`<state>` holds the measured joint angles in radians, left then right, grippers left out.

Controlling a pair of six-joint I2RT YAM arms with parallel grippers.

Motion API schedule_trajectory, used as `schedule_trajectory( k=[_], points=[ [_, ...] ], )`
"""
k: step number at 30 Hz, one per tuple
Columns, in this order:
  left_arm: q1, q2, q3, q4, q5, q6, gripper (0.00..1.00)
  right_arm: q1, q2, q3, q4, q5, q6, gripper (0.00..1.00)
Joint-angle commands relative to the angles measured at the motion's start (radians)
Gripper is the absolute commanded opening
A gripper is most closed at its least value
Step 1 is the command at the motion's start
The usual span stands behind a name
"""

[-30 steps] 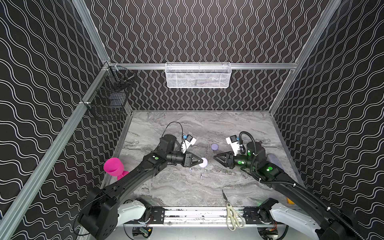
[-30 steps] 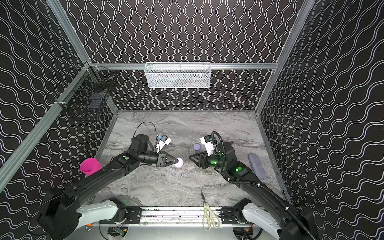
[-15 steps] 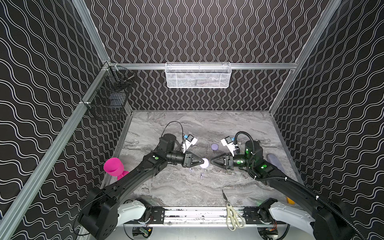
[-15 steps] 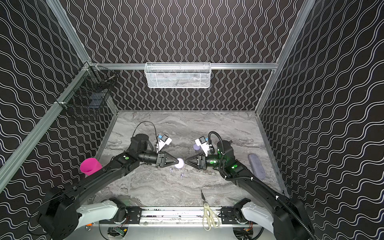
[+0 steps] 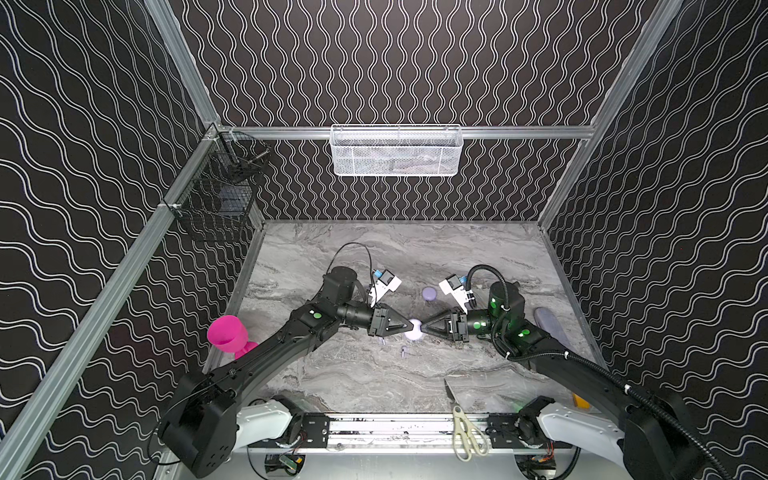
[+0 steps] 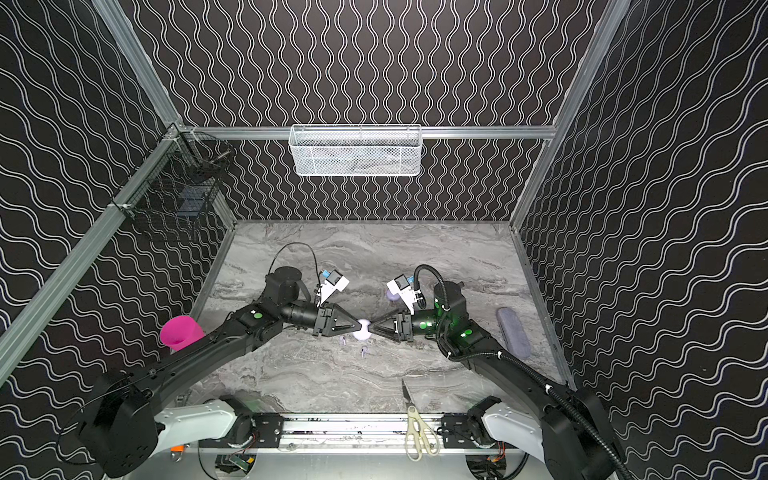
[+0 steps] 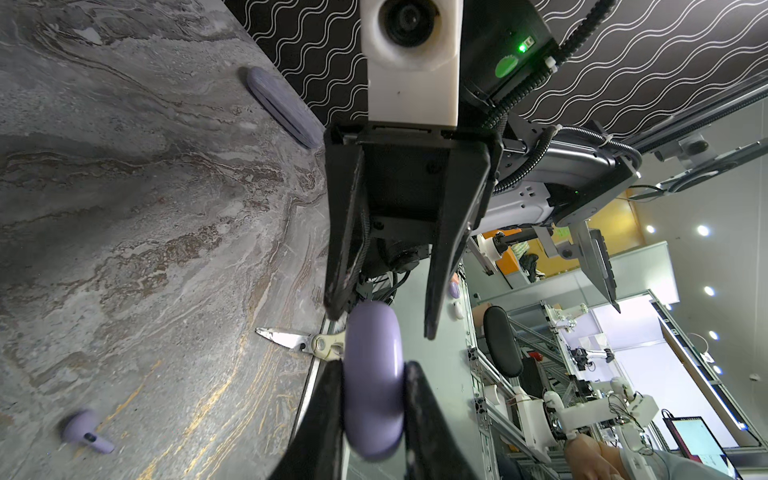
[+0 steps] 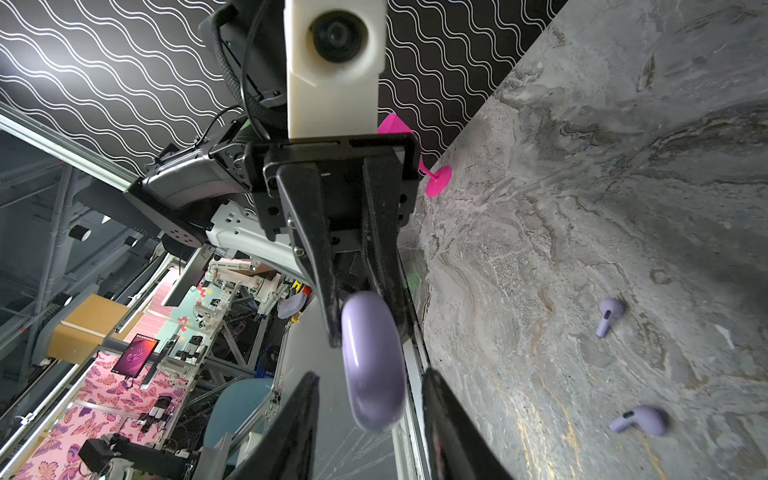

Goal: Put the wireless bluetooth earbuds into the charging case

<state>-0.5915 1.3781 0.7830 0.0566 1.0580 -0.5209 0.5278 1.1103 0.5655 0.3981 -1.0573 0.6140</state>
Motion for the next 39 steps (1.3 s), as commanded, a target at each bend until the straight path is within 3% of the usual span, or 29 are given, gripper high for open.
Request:
schedule_trajectory(
  k=[1, 15, 24, 28, 30, 35, 39],
  points=[
    [-0.008, 0.005, 0.01, 0.015, 0.01, 0.024, 0.14, 0.006, 0.006, 0.001, 0.067, -0.038, 0.019, 0.43],
    [-0.015, 0.007, 0.006, 0.032, 0.011, 0.013, 0.14, 0.034, 0.015, 0.004, 0.077, -0.073, 0.021, 0.37],
    [-0.017, 0.011, 0.007, 0.036, 0.007, 0.009, 0.15, 0.04, 0.011, 0.008, 0.063, -0.068, 0.012, 0.19],
    [-0.018, 0.012, 0.011, 0.035, 0.003, 0.009, 0.15, 0.04, 0.009, 0.004, 0.064, -0.062, 0.013, 0.17],
    [-0.018, 0.009, 0.015, 0.027, -0.004, 0.011, 0.19, 0.04, 0.005, 0.002, 0.053, -0.053, 0.009, 0.18],
    [-0.019, -0.02, 0.033, -0.021, -0.049, 0.039, 0.39, 0.04, -0.004, -0.008, 0.029, -0.012, -0.004, 0.18],
    [-0.018, -0.052, 0.021, 0.001, -0.054, 0.024, 0.43, 0.038, -0.015, -0.003, 0.005, 0.049, -0.006, 0.19]
  ],
)
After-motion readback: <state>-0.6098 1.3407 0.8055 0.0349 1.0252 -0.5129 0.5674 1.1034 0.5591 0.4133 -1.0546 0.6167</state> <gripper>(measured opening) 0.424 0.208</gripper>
